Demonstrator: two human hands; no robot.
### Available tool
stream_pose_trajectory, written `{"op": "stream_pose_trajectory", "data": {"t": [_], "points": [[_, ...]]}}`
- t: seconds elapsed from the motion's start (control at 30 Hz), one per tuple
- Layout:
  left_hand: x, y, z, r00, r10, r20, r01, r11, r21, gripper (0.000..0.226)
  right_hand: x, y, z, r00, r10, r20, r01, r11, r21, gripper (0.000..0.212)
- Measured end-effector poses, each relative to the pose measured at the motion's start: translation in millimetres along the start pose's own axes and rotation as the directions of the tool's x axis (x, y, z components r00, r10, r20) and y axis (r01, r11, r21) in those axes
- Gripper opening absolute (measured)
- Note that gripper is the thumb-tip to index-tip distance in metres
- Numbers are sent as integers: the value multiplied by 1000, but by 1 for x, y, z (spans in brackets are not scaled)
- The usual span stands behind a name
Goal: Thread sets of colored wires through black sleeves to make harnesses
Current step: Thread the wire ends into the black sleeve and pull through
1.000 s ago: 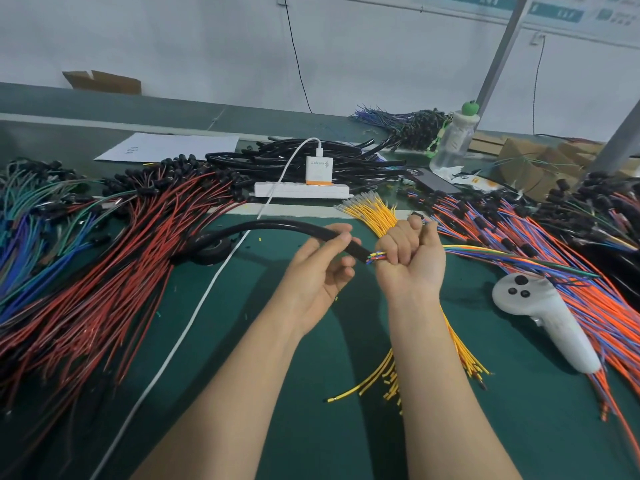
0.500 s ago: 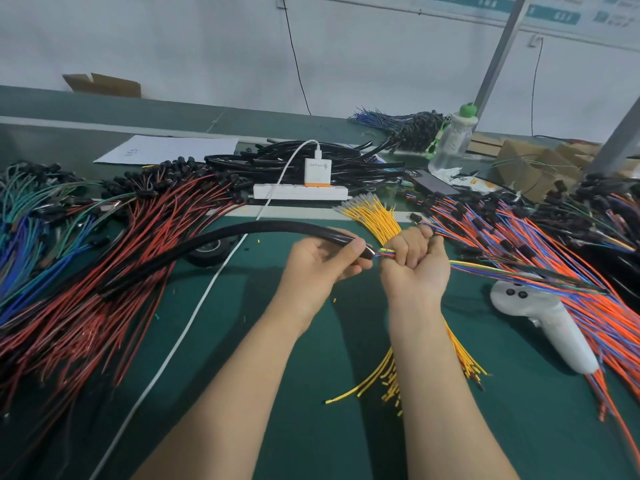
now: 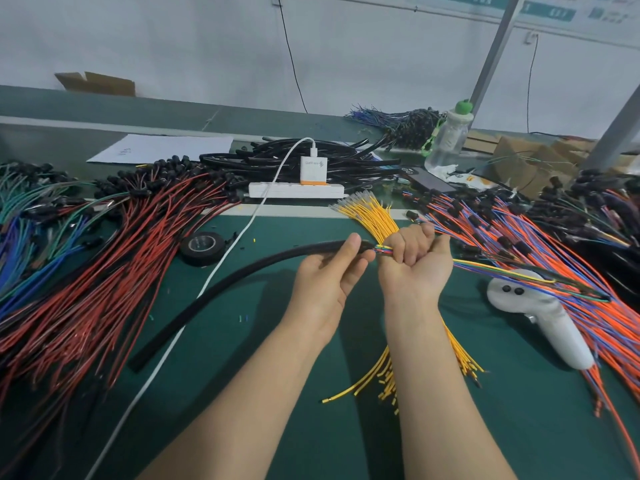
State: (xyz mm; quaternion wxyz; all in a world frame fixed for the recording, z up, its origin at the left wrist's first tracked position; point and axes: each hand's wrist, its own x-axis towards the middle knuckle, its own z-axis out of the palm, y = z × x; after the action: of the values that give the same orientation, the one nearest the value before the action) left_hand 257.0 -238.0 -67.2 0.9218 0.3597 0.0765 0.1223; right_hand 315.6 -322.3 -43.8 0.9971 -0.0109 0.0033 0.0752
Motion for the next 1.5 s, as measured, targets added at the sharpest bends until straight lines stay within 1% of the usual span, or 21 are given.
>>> {"op": "stream_pose_trajectory", "data": {"t": [0.23,0.4,0.5,0.63,0.83,0.97,1.1,1.4,1.5], "points": [[-1,-5,1,999,-12,-35,11,1000,-19,11,-1,1,5,992,-125,28,129,970,-205,51],[0,-4,0,997,-25,-70,20,996,-83,9,-3,3,5,991,-112,67,126,957,-262,51],[0,-4,-1,997,-47,-55,44,997,-60,10,-3,3,5,992,-109,69,124,954,-274,51],[-1,-7,-1,996,-75,-55,75,997,-14,15,-2,1,5,993,-106,49,115,966,-233,51],[-2,-7,1,990,-118,-71,113,991,-71,10,-1,-2,6,991,-124,39,130,968,-214,52],[-4,-6,3,986,-140,-92,126,982,-142,9,-2,0,6,990,-137,42,143,963,-228,52],[-5,-7,5,983,-153,-101,134,976,-172,9,-3,2,6,986,-154,61,165,952,-259,53],[-7,-11,7,982,-160,-102,138,972,-190,11,-4,2,7,978,-191,88,209,928,-308,52],[-7,-10,8,983,-157,-98,132,966,-223,17,-5,3,7,978,-183,103,207,922,-327,52]]}}
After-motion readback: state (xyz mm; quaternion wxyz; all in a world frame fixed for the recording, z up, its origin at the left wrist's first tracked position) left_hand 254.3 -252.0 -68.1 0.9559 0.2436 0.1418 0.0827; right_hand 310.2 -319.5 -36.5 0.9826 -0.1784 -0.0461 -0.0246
